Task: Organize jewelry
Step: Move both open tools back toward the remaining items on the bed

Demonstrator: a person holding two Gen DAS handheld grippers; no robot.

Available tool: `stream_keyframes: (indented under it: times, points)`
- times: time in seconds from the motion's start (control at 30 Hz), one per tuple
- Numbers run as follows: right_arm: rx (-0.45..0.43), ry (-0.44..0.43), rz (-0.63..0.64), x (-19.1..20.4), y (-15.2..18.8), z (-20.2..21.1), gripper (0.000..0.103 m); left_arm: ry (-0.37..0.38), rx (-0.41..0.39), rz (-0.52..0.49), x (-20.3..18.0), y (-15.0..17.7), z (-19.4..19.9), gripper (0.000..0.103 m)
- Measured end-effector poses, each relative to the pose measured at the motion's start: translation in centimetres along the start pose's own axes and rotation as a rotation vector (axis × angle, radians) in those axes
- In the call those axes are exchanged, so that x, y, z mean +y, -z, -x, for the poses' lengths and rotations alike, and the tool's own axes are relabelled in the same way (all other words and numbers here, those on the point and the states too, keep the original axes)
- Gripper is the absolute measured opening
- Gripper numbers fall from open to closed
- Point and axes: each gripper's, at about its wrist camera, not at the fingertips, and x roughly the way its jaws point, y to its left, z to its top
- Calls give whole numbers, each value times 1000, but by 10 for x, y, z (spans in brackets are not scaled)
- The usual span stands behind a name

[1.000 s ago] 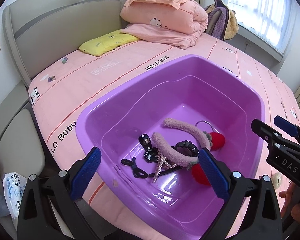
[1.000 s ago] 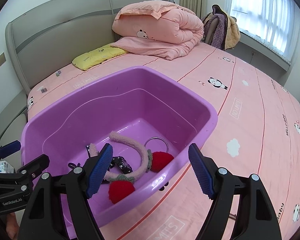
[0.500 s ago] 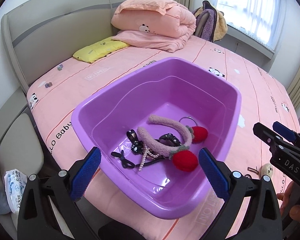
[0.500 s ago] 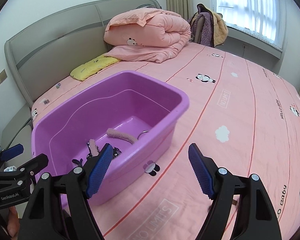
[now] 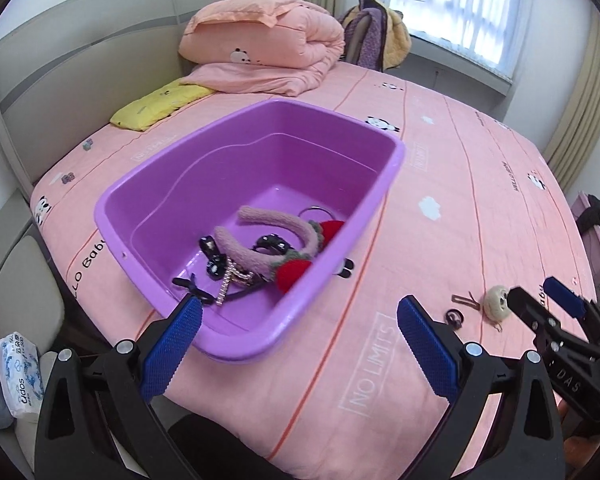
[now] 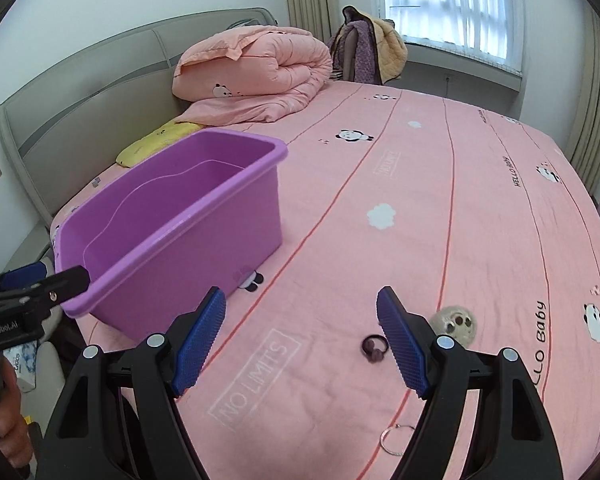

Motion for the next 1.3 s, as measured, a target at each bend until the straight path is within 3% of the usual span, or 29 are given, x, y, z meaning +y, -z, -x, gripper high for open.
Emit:
stream_keyframes:
  times: [0.23,0.53,0.83,1.3]
  points:
    - [31,115,-71,-66,59,30,75,42,26,-39,-38,23,-4,97]
    - [94,179,-158,-117,118,47,75,82,64,-58,-87,49,-28,97]
    - [164,176,-247,-125,153,22,75,109,143,-164,-121,73,-70,97]
    - [270,134,-248,-110,169,-43,74,125,212,-298,-156,79,-143,97]
